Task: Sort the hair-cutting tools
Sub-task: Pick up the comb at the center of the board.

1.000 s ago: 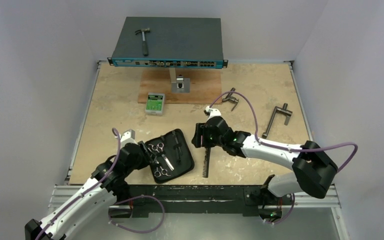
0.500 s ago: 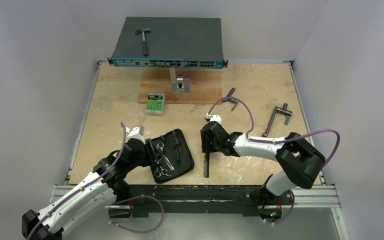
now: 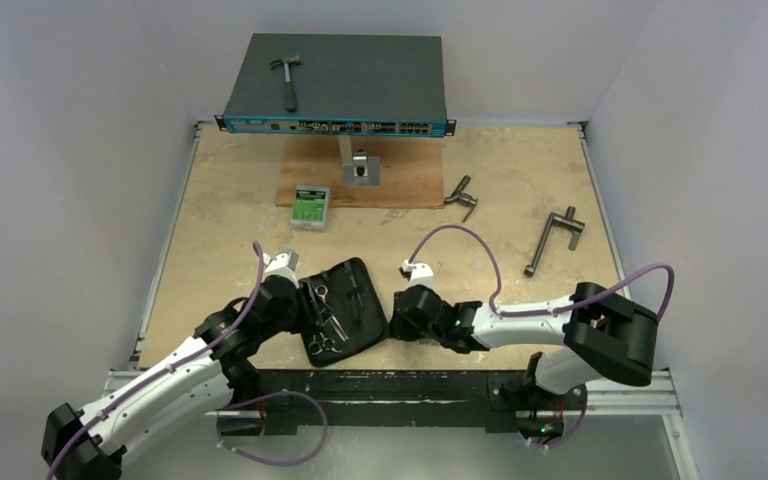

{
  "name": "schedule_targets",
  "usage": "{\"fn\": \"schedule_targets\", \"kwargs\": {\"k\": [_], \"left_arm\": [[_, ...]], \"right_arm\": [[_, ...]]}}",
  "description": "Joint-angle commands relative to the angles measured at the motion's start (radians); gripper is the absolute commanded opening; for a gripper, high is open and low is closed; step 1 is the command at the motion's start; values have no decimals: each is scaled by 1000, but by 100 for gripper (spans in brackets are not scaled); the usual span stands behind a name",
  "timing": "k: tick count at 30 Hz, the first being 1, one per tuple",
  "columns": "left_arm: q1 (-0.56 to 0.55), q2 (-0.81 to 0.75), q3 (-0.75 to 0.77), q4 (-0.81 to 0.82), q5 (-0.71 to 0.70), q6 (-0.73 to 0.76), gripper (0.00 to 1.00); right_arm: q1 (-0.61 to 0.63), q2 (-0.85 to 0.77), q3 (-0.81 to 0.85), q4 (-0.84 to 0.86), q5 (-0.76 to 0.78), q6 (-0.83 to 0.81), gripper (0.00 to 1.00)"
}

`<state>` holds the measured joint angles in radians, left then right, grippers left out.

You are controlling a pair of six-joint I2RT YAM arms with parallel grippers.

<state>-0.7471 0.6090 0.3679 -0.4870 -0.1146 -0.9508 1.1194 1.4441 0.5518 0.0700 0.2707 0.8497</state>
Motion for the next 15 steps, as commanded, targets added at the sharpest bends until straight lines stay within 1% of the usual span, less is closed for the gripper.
{"fn": "schedule_targets", "kwargs": {"k": [1,6,11,13,14,15], "left_arm": [[-18,29,39,55,9,-8,41],[-37,46,41,69,0,-14,41],[-46,62,41,79,-2,-18,40],[-49,65,40,87,-1,-19,40],[-54,67,41,93,-1,-19,40],[-59,68,42,100,0,-17,40]], "right_arm": [[84,10,-83,-186,-22,139,16],[127,-87,-83,-293,17,198,12],[135,-218,-90,-420,28,214,12],[139,-251,-91,-464,29,220,14],[143,-273,-91,-480,36,227,20],[144,-297,-88,-496,49,238,27]]}}
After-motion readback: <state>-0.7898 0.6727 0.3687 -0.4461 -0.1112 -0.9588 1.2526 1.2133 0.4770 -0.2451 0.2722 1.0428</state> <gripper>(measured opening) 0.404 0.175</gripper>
